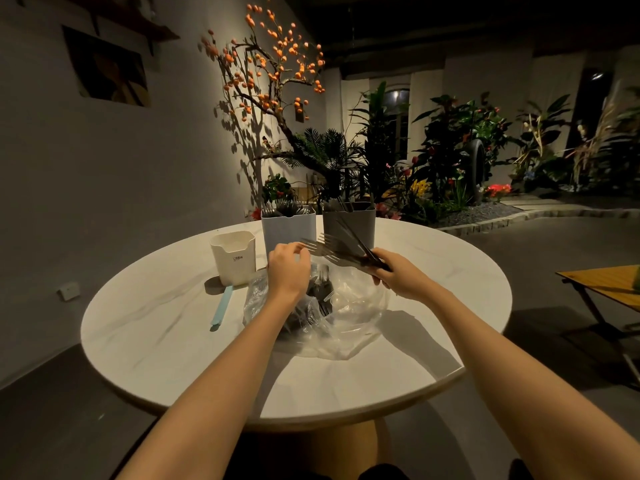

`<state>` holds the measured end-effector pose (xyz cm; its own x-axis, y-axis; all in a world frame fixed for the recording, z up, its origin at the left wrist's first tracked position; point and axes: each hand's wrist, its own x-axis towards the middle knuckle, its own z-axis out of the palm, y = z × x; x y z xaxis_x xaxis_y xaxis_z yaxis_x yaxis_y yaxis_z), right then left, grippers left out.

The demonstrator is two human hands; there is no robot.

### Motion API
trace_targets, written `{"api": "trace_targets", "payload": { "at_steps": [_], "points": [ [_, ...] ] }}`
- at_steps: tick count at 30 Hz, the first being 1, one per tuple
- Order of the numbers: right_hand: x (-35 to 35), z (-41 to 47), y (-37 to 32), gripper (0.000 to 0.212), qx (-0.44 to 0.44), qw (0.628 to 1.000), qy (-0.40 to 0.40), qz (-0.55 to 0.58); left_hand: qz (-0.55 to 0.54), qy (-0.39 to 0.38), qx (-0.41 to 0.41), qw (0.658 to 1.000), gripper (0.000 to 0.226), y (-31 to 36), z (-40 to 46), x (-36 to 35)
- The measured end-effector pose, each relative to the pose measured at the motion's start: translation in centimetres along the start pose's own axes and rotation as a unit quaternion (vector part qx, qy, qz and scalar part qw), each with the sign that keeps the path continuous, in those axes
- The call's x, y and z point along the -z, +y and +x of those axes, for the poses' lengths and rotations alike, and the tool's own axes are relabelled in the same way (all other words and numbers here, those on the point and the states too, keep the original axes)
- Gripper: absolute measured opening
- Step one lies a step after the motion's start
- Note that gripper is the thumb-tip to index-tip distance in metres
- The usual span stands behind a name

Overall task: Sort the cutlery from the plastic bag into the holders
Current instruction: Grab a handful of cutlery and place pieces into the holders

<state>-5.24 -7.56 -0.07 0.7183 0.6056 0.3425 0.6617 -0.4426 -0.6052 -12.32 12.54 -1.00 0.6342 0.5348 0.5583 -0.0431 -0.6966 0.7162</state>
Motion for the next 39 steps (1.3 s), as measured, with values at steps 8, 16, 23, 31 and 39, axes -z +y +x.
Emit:
{"api": "trace_targets", "payload": {
  "at_steps": [8, 16, 23, 31, 39],
  "points": [
    [-0.5, 2.0, 0.9, 0.019, -0.023, 0.995, 0.087, -0.04, 0.029, -0.085, -0.034, 0.995, 0.039, 0.0, 1.1, -0.5],
    [-1.6, 4.5, 1.2, 0.022, -0.021, 0.992, 0.113, -0.042, 0.095, -0.173, -0.03, 0.98, 0.048, 0.1, 1.6, -2.3],
    [-3.2, 6.8, 1.6, 0.011, -0.015, 0.993, 0.085, 0.075, 0.008, -0.185, 0.013, 0.983, 0.035, 0.5, 3.6, -4.5],
    [-5.0, 8.0, 2.0, 0.009, -0.036, 0.961, 0.06, 0.269, -0.181, -0.211, 0.104, 0.955, 0.048, -0.1, 4.3, -7.7],
    [-4.9, 7.2, 2.5, 0.01, -0.072, 0.962, -0.044, 0.258, -0.353, -0.123, 0.184, 0.909, 0.035, -0.3, 3.9, -7.2]
  ]
}}
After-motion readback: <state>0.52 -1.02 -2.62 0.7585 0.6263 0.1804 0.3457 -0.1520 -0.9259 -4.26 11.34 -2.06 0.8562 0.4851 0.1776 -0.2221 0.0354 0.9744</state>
